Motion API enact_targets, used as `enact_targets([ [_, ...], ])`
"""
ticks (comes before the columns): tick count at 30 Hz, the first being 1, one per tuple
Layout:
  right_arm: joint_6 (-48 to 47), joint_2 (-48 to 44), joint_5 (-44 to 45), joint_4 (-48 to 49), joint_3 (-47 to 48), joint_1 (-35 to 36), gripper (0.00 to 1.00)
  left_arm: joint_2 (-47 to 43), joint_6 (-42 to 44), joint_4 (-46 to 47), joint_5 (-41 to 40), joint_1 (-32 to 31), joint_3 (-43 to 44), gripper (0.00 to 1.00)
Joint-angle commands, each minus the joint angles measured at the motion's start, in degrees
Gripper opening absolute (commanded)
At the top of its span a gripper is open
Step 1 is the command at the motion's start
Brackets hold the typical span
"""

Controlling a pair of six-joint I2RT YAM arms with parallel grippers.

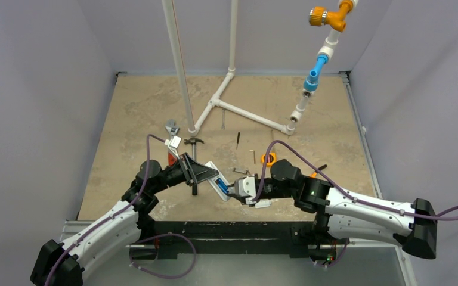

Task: Load the batteries into the remote control
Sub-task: Load the battery into the remote control.

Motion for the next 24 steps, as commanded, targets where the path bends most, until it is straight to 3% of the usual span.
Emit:
enact_targets([
  [1,0.6,0.7,0.0,3.1,0.8,-0.2,0.25,-0.2,-0.6,3.3,1.1,-0.1,2.0,0.00],
  [24,1.3,2.5,-0.3,4.3,0.2,-0.2,0.16,0.5,-0.4,3.7,1.3,-0.1,2.3,0.00],
])
